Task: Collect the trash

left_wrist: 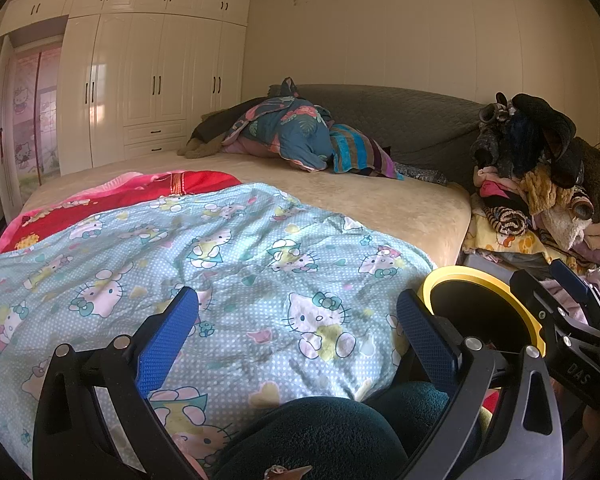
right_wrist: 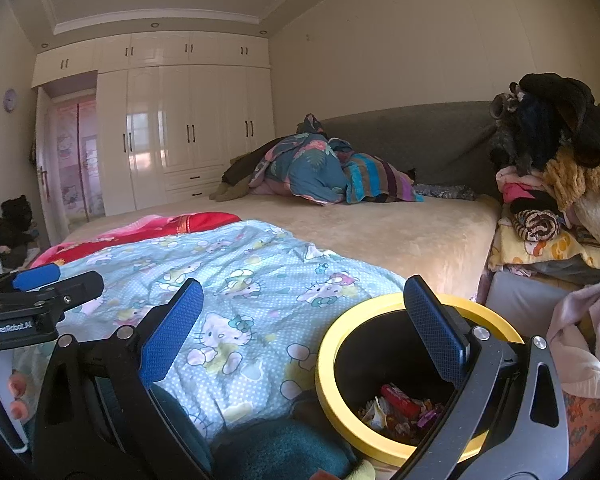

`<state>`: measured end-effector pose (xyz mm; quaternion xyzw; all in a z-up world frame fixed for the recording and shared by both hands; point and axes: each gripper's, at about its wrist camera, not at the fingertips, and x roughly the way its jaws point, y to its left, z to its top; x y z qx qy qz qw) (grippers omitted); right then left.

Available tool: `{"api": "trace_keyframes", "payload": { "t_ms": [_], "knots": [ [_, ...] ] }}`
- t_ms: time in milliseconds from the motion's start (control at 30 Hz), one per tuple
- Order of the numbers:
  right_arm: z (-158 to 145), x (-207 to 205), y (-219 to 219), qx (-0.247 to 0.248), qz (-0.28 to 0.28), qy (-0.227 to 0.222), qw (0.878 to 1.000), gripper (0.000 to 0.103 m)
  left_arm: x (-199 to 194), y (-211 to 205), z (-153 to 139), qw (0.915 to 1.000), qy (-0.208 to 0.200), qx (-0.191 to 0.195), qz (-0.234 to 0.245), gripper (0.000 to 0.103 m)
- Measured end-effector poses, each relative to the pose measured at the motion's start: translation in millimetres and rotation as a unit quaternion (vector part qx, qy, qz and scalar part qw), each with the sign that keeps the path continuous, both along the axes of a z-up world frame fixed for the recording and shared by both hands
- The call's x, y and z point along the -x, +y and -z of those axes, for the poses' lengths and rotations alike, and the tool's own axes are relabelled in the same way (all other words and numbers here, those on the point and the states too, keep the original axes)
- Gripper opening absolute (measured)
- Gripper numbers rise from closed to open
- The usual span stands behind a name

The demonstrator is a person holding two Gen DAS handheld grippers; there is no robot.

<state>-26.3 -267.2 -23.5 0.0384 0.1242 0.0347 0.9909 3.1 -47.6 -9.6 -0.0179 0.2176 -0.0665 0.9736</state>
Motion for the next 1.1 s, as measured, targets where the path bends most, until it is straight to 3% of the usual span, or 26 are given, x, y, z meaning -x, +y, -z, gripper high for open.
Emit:
{"api": "trace_keyframes", "payload": {
  "t_ms": [1100],
  "knots": [
    [2.7, 1.2, -2.6, -0.003, 0.003, 0.002, 1.0, 0.093, -0.9, 0.5, -0.3, 1.0, 0.0, 0.0, 0.0, 0.097]
  ]
}}
